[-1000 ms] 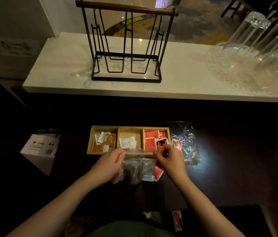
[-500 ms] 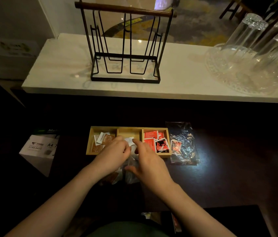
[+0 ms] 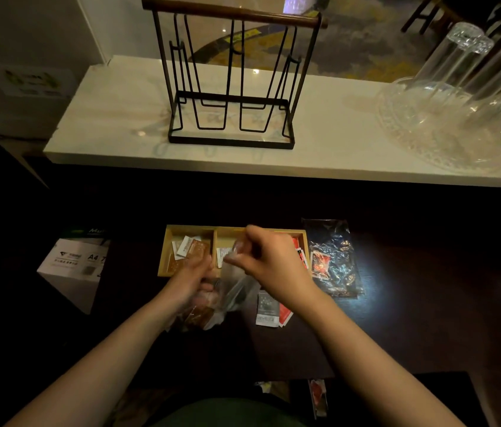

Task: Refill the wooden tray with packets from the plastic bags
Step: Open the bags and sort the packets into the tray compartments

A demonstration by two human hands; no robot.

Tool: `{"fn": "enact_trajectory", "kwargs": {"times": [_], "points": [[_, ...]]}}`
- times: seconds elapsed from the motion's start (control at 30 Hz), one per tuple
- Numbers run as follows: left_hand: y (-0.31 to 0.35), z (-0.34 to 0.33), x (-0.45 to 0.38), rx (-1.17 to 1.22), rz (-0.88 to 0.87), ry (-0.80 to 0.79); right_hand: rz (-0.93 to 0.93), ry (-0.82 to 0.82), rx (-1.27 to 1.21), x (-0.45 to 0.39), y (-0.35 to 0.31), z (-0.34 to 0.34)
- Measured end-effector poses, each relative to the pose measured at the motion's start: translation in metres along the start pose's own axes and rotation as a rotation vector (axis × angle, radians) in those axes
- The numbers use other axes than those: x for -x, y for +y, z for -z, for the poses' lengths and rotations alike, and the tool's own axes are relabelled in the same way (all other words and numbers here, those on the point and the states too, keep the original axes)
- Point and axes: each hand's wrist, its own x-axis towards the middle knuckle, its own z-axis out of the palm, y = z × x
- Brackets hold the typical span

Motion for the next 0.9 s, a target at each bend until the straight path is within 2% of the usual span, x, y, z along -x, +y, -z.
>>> {"fn": "enact_trajectory", "kwargs": {"times": [0.13, 0.17, 0.23, 0.33, 0.43, 0.53, 0.6, 0.73, 0.9], "points": [[-0.017, 0.001, 0.001, 0.481, 0.247, -0.225, 0.015, 0.017, -0.358, -0.018, -0.016, 0.016], [-0.015, 0.002, 0.001, 0.584, 0.252, -0.224, 0.018, 0.018, -0.394, -0.022, -0.016, 0.019], [-0.006, 0.006, 0.002, 0.636, 0.187, -0.102, 0.027, 0.065, -0.339, -0.030, -0.013, 0.025], [0.005, 0.018, 0.000, 0.470, 0.007, 0.173, 0.011, 0.138, -0.123, -0.038, 0.002, 0.028], [0.013, 0.039, -0.001, 0.180, -0.187, 0.394, -0.013, 0.112, 0.079, -0.043, 0.015, 0.023], [0.014, 0.060, -0.004, -0.086, -0.361, 0.511, -0.054, 0.073, 0.226, -0.048, 0.023, 0.012], [0.015, 0.068, -0.005, -0.152, -0.427, 0.562, -0.124, 0.020, 0.136, -0.049, 0.027, 0.008], [0.018, 0.078, -0.006, -0.175, -0.461, 0.626, -0.235, -0.079, -0.283, -0.050, 0.031, 0.011], [0.022, 0.084, -0.005, -0.208, -0.478, 0.652, -0.288, -0.114, -0.331, -0.049, 0.047, 0.003]]}}
